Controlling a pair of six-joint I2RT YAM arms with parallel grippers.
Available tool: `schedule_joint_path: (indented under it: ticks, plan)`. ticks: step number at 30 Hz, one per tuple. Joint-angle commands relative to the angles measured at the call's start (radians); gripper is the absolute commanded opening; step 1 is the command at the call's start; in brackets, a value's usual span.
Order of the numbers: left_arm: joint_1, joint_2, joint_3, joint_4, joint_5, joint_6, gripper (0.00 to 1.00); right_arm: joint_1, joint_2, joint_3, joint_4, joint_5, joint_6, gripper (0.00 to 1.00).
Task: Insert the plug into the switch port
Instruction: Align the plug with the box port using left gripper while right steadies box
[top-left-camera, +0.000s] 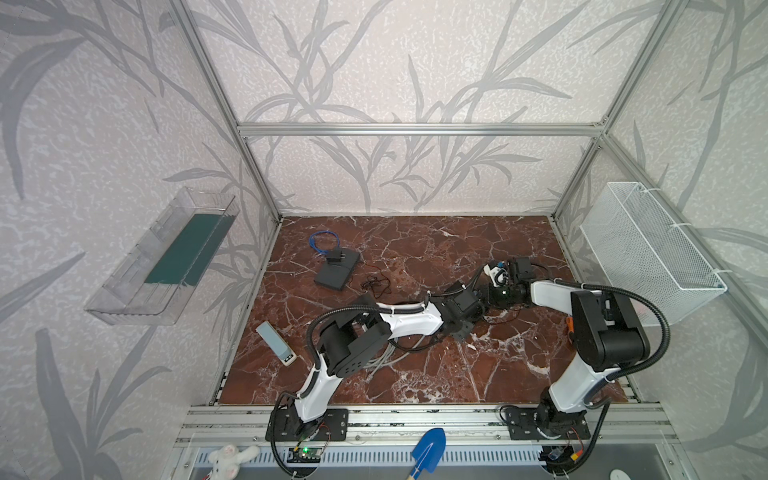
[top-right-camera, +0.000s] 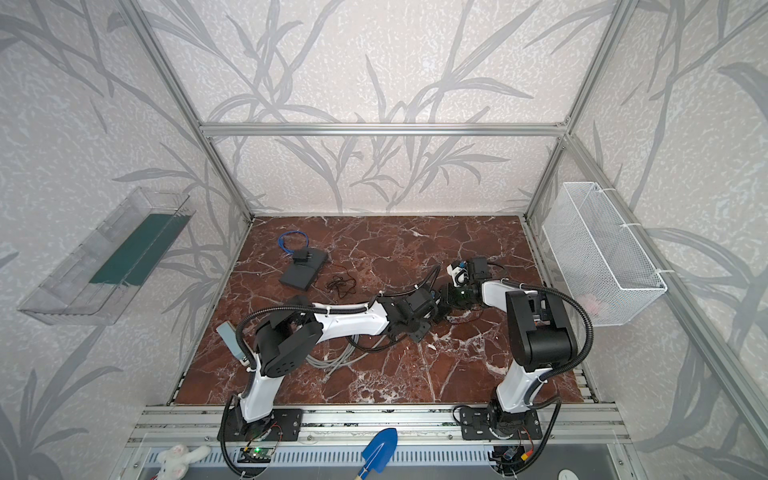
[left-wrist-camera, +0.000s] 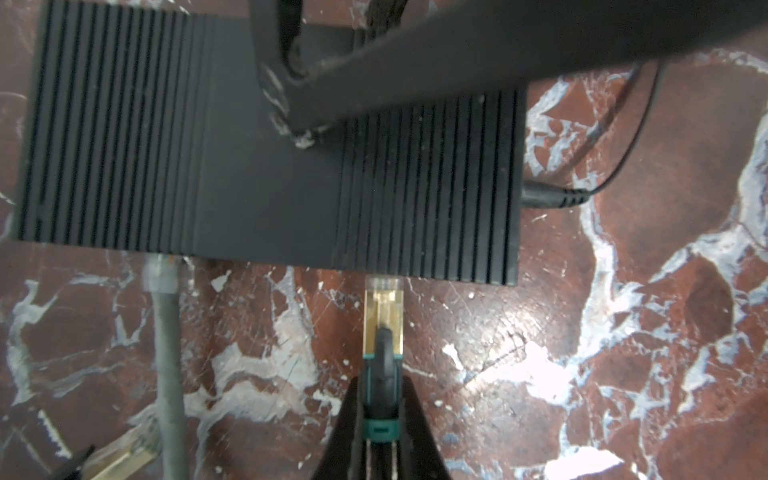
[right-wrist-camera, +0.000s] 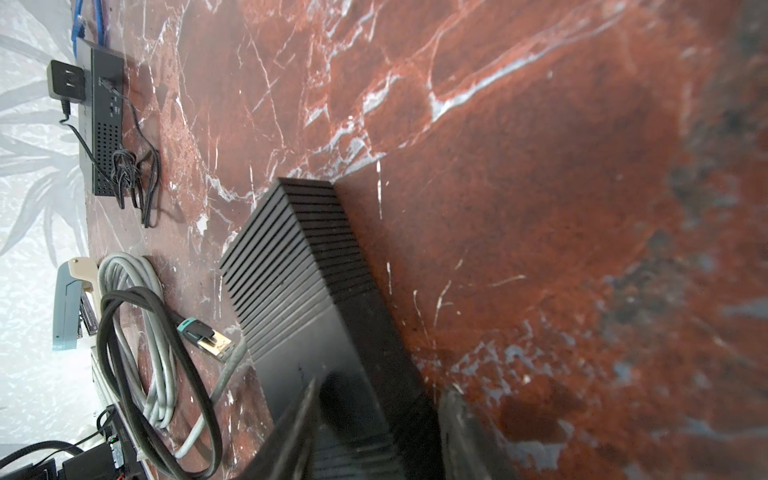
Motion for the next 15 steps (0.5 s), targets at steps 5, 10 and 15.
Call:
schedule_joint_path:
  ticks: [5, 10, 15]
  plan:
    - [0.005, 0.096, 0.043, -0.055, 0.027, 0.032, 0.05, 0.033, -0.024, -0.069, -0.064, -0.124, 0.071, 0.47]
    - [-0.003, 0.12, 0.044, -0.079, 0.02, 0.041, 0.04, 0.033, -0.024, -0.088, -0.053, -0.13, 0.09, 0.46]
    - [-0.002, 0.113, 0.01, -0.019, -0.003, -0.015, 0.04, 0.033, -0.024, -0.099, -0.045, -0.147, 0.095, 0.45]
